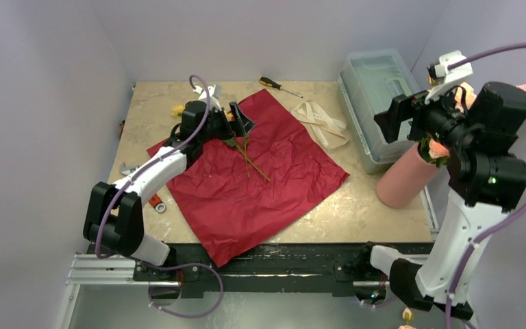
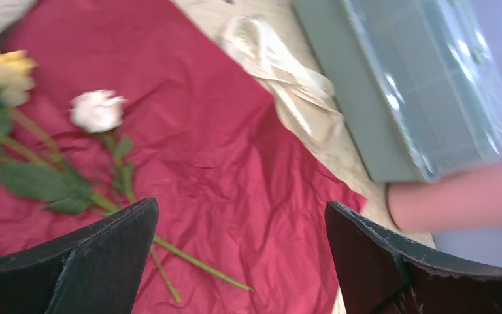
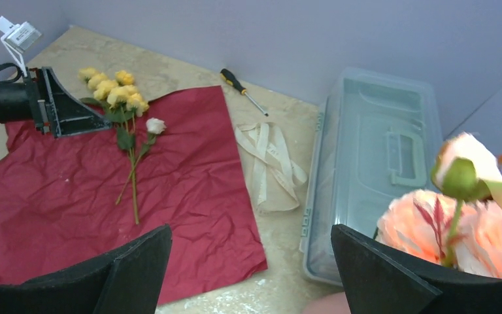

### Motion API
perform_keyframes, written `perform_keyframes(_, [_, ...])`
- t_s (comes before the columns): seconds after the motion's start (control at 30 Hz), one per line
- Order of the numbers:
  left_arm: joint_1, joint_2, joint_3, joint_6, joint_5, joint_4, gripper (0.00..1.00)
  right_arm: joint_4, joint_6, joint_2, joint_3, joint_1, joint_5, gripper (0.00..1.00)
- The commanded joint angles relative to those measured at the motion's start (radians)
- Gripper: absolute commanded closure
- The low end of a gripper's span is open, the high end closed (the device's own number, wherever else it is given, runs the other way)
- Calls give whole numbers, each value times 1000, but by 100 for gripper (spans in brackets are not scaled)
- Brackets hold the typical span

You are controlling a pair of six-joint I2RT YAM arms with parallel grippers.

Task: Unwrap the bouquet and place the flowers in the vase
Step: Pick up the fake flower from the wrapping paper.

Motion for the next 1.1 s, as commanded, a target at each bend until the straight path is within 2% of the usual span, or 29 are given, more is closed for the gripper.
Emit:
perform_keyframes(0.0, [21, -37, 34, -31, -257, -130, 1, 43, -30, 108, 54, 60, -52, 5])
perform_keyframes(0.13, [33, -40, 35, -8, -358, -173, 8, 96, -55, 170, 67, 252, 79, 5])
perform_keyframes(0.2, [44, -23, 40, -4, -377, -192, 13, 121, -54, 200, 66, 291, 83, 5])
perform_keyframes(0.37, [53, 68, 73, 15, -312, -154, 36, 180, -53, 254, 65, 377, 95, 4])
perform_keyframes(0.53, [25, 235, 178, 75, -274, -154, 48, 213, -39, 274, 31, 426, 104, 3])
perform_keyframes(0.63, [3, 319, 234, 103, -261, -153, 51, 240, -28, 262, -22, 444, 114, 3])
perform_keyframes(0.83, [-50, 457, 343, 128, -296, -179, 52, 266, -13, 246, -67, 449, 134, 3])
perform_keyframes(1.07, [-78, 561, 417, 114, -443, -261, 57, 255, 3, 252, -53, 449, 154, 2])
